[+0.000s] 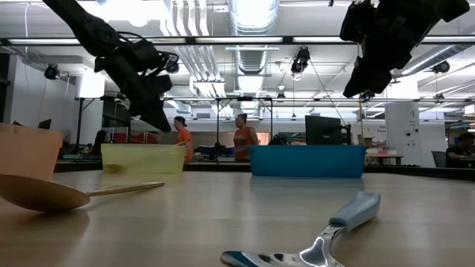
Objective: Sort silverware by color (type)
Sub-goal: Put the blue spoon into the orange bin
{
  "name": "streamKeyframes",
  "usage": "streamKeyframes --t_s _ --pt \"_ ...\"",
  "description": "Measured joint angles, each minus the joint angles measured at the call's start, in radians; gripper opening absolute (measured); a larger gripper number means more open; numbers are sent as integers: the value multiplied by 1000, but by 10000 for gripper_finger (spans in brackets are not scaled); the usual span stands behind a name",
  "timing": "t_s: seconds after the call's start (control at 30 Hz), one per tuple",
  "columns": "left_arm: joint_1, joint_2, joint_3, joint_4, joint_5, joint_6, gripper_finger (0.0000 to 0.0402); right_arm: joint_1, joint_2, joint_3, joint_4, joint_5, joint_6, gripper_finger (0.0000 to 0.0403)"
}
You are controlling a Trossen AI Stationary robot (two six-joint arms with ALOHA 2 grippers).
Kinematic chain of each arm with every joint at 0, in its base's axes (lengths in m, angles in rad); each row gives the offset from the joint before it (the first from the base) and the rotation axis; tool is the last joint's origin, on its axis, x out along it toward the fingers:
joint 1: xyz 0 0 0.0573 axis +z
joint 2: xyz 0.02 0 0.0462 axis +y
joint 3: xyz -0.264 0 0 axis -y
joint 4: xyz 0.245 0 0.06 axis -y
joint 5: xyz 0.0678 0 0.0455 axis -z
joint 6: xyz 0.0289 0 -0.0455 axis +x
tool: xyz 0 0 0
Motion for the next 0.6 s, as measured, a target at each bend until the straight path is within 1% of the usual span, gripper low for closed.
streamKeyframes --t_s 0.03,0.1,0.27,0.4,0.47,0.53,0.6 --pt "-13 0 0 2 -36 -4 95 0 0 0 0 0 0 68" --pt "-31 0 0 11 -67 5 95 0 0 0 0 0 0 68" --pt "-44 0 0 72 -71 30 95 0 0 -3 8 1 -50 68" --pt "-43 0 0 94 -65 61 95 0 0 -58 141 2 -158 68" --pt "-44 1 0 93 -29 74 95 0 0 -95 214 2 -215 68" --pt "-45 5 0 94 -19 73 95 -1 0 -134 268 4 -259 68" --pt "-45 12 0 94 -27 65 94 -1 0 -173 319 39 -291 68"
